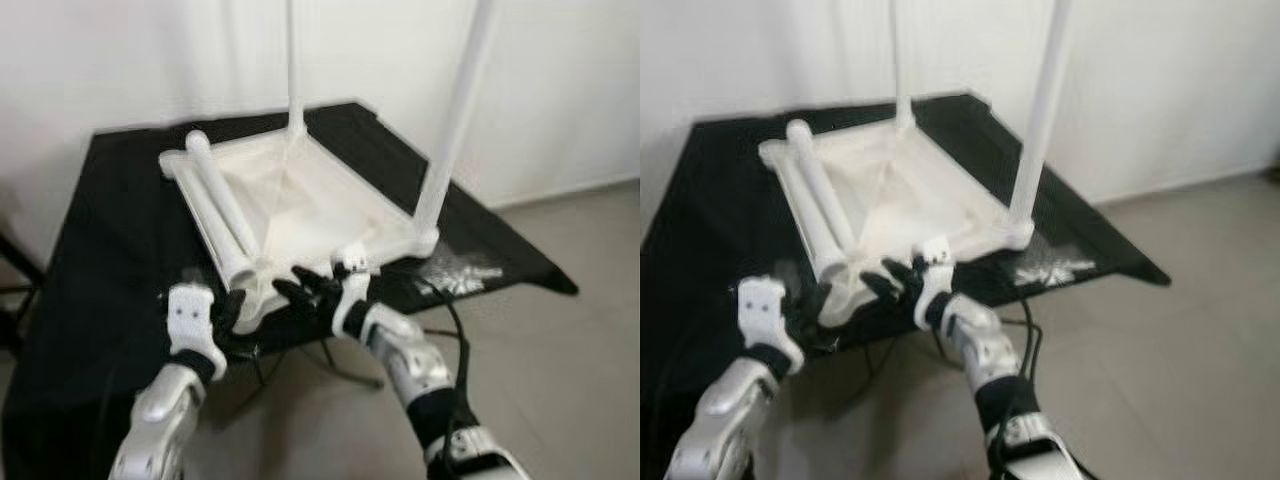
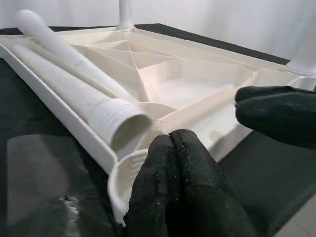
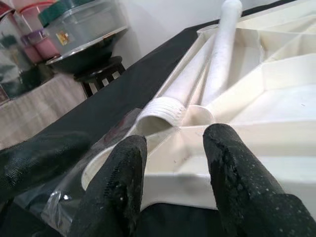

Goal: Building children table

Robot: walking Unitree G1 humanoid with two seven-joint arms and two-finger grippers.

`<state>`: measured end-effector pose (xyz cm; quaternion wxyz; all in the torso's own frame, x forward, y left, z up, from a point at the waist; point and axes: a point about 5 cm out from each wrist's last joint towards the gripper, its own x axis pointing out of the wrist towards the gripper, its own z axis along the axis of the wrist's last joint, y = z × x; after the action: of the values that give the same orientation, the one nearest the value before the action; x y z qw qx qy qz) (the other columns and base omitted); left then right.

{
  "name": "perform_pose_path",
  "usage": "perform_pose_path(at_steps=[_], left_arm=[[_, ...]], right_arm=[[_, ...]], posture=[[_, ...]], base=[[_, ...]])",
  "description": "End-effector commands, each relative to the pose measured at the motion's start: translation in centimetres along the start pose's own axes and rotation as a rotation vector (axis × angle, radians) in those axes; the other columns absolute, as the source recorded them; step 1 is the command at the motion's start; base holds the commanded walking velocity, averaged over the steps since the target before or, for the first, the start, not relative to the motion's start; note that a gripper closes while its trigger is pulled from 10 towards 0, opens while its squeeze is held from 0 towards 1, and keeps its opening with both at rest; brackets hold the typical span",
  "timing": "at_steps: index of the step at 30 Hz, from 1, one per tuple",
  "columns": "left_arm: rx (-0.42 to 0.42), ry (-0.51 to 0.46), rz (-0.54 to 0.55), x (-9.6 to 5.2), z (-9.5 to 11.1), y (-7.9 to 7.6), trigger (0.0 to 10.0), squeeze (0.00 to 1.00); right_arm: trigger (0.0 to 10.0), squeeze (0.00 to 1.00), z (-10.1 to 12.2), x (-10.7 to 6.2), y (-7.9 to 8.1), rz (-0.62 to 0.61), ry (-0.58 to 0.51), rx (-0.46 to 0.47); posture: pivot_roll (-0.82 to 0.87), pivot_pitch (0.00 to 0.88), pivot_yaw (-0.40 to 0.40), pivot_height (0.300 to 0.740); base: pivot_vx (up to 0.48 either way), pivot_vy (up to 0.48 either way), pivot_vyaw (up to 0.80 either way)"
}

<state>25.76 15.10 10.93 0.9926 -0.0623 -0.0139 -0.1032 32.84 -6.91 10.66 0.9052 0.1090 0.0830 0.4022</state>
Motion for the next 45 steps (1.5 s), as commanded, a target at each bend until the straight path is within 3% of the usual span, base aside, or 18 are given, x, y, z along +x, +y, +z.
perform_pose_path(at_steps=[1,3,5,6,8,13,14,15,17,19,20,23,24,31,39,41,43,45], left_arm=[[0.007,-0.028,0.016,-0.2,0.3,0.5,10.0,0.00],[0.007,-0.028,0.016,-0.2,0.3,0.5,10.0,0.00],[0.158,-0.066,-0.028,0.0,1.5,0.6,10.0,0.00],[0.158,-0.066,-0.028,0.0,1.5,0.6,10.0,0.00],[0.271,-0.069,-0.086,0.2,2.1,0.2,10.0,0.00],[0.413,-0.064,-0.203,0.6,2.6,-1.0,10.0,0.00],[0.504,-0.052,-0.239,1.0,2.7,-1.3,10.0,0.00],[0.504,-0.052,-0.239,1.0,2.7,-1.3,10.0,0.00],[0.669,-0.024,-0.259,1.6,2.5,-1.3,10.0,0.00],[0.669,-0.024,-0.259,1.6,2.5,-1.3,10.0,0.00],[0.782,0.018,-0.316,2.7,2.1,-1.1,10.0,0.33],[0.808,0.033,-0.341,3.1,2.0,-1.1,10.0,0.33],[0.829,0.058,-0.378,3.7,2.0,-1.1,10.0,1.00],[0.972,0.127,-0.457,6.2,2.4,-0.7,10.0,1.00],[0.972,0.127,-0.457,6.2,2.4,-0.7,10.0,1.00],[1.119,0.204,-0.419,8.2,2.4,0.1,10.0,1.00],[1.183,0.245,-0.388,9.0,2.3,0.5,10.0,1.00],[1.183,0.245,-0.388,9.0,2.3,0.5,10.0,1.00]], right_arm=[[10.0,0.00,0.4,-0.1,0.0,0.006,-0.030,0.000],[10.0,0.00,0.4,-0.1,0.0,0.006,-0.030,0.000],[10.0,0.00,0.5,-0.2,-0.5,-0.034,-0.046,0.037],[10.0,0.00,0.5,-0.2,-0.5,-0.034,-0.046,0.037],[10.0,0.00,0.6,-0.3,-0.9,-0.070,-0.055,0.065],[10.0,0.00,0.7,-0.3,-1.7,-0.150,-0.066,0.101],[10.0,0.00,0.7,-0.4,-2.1,-0.191,-0.073,0.116],[10.0,0.00,0.7,-0.4,-2.1,-0.191,-0.073,0.116],[10.0,0.00,0.8,-0.4,-2.6,-0.245,-0.071,0.118],[10.0,0.00,0.8,-0.4,-2.6,-0.245,-0.071,0.118],[10.0,0.00,0.9,-0.7,-3.5,-0.352,-0.055,0.055],[10.0,0.00,1.0,-0.8,-3.8,-0.390,-0.050,0.030],[10.0,0.00,0.9,-0.8,-4.0,-0.411,-0.037,0.015],[10.0,0.00,0.8,-0.7,-3.8,-0.411,-0.024,-0.001],[10.0,0.00,0.8,-0.7,-3.8,-0.411,-0.024,-0.001],[10.0,0.00,0.7,-0.7,-3.9,-0.410,-0.018,-0.001],[10.0,0.00,0.6,-0.7,-3.9,-0.408,-0.013,-0.002],[10.0,0.00,0.6,-0.7,-3.9,-0.408,-0.013,-0.002]], posture=[[-0.04,0.000,0.039,0.740],[-0.04,0.000,0.039,0.740],[-0.04,0.000,0.035,0.740],[-0.04,0.000,0.035,0.740],[-0.04,0.000,0.034,0.740],[-0.04,0.000,0.039,0.740],[-0.04,0.000,0.044,0.740],[-0.04,0.000,0.044,0.740],[-0.04,0.000,0.045,0.740],[-0.04,0.000,0.045,0.740],[-0.04,0.000,0.042,0.740],[-0.04,0.000,0.042,0.740],[-0.04,0.000,0.040,0.740],[-0.05,0.000,0.040,0.740],[-0.05,0.000,0.040,0.740],[-0.07,0.000,0.049,0.740],[-0.07,0.000,0.049,0.740],[-0.07,0.000,0.049,0.740]], base=[[0.000,0.000,0.00],[0.000,0.000,0.00],[0.000,0.000,0.00],[0.000,0.000,0.00],[0.000,0.000,0.00],[0.000,0.000,0.00],[0.000,0.000,0.00],[0.000,0.000,0.00],[0.000,0.000,0.00],[0.000,0.000,0.00],[0.000,0.000,0.00],[0.000,0.000,0.00],[0.000,0.000,0.00],[0.000,0.000,0.00],[0.000,0.000,0.00],[0.000,0.000,0.00],[0.000,0.000,0.00],[0.000,0.000,0.00]])
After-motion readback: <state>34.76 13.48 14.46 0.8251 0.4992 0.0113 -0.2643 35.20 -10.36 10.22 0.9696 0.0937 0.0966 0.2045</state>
